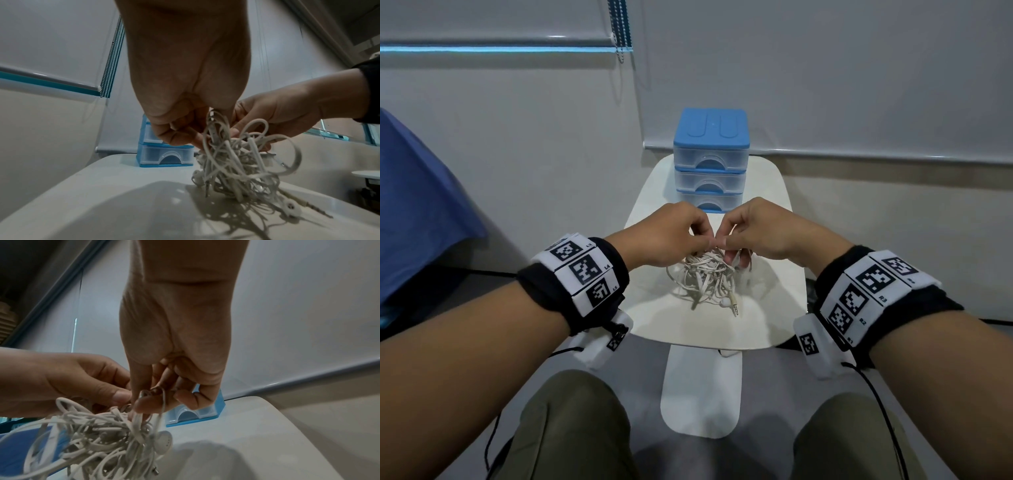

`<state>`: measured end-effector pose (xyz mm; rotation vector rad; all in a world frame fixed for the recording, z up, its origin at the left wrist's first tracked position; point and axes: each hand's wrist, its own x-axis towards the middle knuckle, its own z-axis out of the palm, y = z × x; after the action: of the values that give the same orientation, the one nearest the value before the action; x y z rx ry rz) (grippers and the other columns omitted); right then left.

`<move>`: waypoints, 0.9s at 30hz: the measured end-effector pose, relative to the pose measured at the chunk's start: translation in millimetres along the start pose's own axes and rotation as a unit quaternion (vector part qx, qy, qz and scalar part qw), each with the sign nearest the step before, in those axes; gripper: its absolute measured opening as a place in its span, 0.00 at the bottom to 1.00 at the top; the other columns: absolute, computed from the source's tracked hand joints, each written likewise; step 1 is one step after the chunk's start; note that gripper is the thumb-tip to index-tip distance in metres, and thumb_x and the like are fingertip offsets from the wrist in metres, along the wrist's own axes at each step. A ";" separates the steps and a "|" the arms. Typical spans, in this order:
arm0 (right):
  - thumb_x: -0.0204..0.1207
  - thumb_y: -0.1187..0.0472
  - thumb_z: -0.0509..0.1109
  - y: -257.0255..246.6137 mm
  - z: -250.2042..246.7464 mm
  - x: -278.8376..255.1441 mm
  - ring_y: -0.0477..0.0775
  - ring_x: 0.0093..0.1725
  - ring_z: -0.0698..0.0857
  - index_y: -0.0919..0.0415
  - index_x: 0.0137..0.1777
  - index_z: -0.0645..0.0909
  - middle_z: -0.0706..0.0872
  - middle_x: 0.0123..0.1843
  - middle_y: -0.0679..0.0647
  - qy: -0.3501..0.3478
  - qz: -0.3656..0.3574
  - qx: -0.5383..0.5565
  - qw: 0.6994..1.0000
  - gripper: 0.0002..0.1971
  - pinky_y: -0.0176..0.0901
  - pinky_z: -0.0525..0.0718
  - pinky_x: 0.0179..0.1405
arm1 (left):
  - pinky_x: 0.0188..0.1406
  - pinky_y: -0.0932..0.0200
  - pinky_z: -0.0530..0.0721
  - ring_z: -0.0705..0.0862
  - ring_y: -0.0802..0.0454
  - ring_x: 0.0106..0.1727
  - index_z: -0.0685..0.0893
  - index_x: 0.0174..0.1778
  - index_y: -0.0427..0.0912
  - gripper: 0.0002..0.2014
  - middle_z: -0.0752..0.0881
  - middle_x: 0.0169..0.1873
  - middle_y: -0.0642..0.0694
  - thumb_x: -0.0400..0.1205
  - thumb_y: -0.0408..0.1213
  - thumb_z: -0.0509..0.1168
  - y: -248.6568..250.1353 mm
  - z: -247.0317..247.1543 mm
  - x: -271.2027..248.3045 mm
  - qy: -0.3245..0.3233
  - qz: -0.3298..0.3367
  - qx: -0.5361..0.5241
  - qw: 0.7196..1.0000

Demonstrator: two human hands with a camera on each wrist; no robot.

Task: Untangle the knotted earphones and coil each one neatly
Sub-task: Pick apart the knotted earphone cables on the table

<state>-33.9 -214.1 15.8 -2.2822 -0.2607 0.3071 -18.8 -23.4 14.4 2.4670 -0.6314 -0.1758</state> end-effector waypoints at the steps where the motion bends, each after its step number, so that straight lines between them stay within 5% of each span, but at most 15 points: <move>1: 0.81 0.67 0.74 -0.4 0.5 0.0 0.51 0.29 0.88 0.65 0.47 0.87 0.93 0.36 0.57 0.004 -0.002 -0.008 1.000 0.02 0.41 0.82 0.36 | 0.31 0.72 0.76 0.83 0.59 0.36 0.87 0.45 0.45 0.08 0.88 0.36 0.56 0.86 0.45 0.71 0.3 0.5 -0.2 -0.009 -0.002 0.008 1.000; 6: 0.78 0.69 0.73 -1.0 -3.3 4.4 0.52 0.33 0.86 0.60 0.44 0.87 0.91 0.38 0.55 0.062 -0.006 -0.019 0.998 0.05 0.57 0.89 0.45 | 0.39 0.59 0.77 0.80 0.53 0.40 0.84 0.52 0.40 0.11 0.86 0.43 0.49 0.90 0.45 0.64 1.0 -2.4 -0.4 -0.036 -0.028 0.004 0.999; 11: 0.80 0.66 0.75 -1.9 3.2 1.1 0.50 0.30 0.84 0.58 0.44 0.87 0.88 0.34 0.53 0.070 -0.007 -0.041 0.997 0.04 0.36 0.72 0.17 | 0.35 0.66 0.76 0.82 0.55 0.39 0.87 0.51 0.41 0.10 0.88 0.44 0.49 0.90 0.43 0.64 -0.2 1.4 0.7 0.010 -0.018 0.011 1.000; 14: 0.80 0.66 0.74 2.3 9.3 1.5 0.49 0.28 0.84 0.60 0.43 0.87 0.89 0.34 0.53 0.078 0.008 -0.048 0.996 0.04 0.34 0.69 0.14 | 0.31 0.72 0.74 0.82 0.61 0.36 0.88 0.47 0.43 0.07 0.88 0.39 0.53 0.88 0.40 0.67 0.0 2.8 -0.6 0.010 -0.012 0.005 1.000; 16: 0.81 0.65 0.74 3.5 12.0 0.9 0.50 0.29 0.86 0.59 0.42 0.86 0.90 0.35 0.53 0.081 0.010 -0.047 0.996 0.06 0.35 0.76 0.18 | 0.34 0.72 0.76 0.82 0.63 0.33 0.89 0.44 0.45 0.06 0.88 0.35 0.57 0.86 0.37 0.70 1.4 1.0 -2.3 0.005 -0.010 0.003 1.000; 18: 0.82 0.64 0.74 3.5 14.3 1.9 0.52 0.32 0.88 0.59 0.41 0.86 0.91 0.35 0.52 0.072 0.002 -0.041 0.997 0.07 0.45 0.89 0.34 | 0.40 0.63 0.85 0.85 0.59 0.35 0.90 0.42 0.45 0.05 0.90 0.34 0.55 0.83 0.35 0.71 2.1 -1.2 -3.3 0.002 -0.015 -0.007 1.000; 20: 0.82 0.64 0.73 3.3 15.3 2.9 0.53 0.33 0.89 0.58 0.40 0.86 0.92 0.34 0.51 0.065 -0.003 -0.038 0.997 0.08 0.53 0.91 0.46 | 0.46 0.53 0.88 0.87 0.55 0.37 0.91 0.41 0.44 0.05 0.91 0.35 0.51 0.81 0.34 0.71 3.1 -2.7 -4.2 -0.003 -0.028 -0.025 0.999; 27: 0.80 0.66 0.74 0.5 11.9 1.5 0.51 0.33 0.87 0.60 0.42 0.88 0.92 0.36 0.52 0.039 -0.005 -0.032 0.999 0.05 0.54 0.90 0.50 | 0.48 0.40 0.90 0.85 0.53 0.38 0.91 0.40 0.42 0.04 0.93 0.39 0.42 0.80 0.34 0.73 2.3 -4.2 -6.2 -0.019 -0.048 -0.047 0.998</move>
<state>-36.1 -205.7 7.5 -2.3503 -0.2451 0.2074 -24.1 -20.0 19.1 2.4087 -0.5089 -0.2829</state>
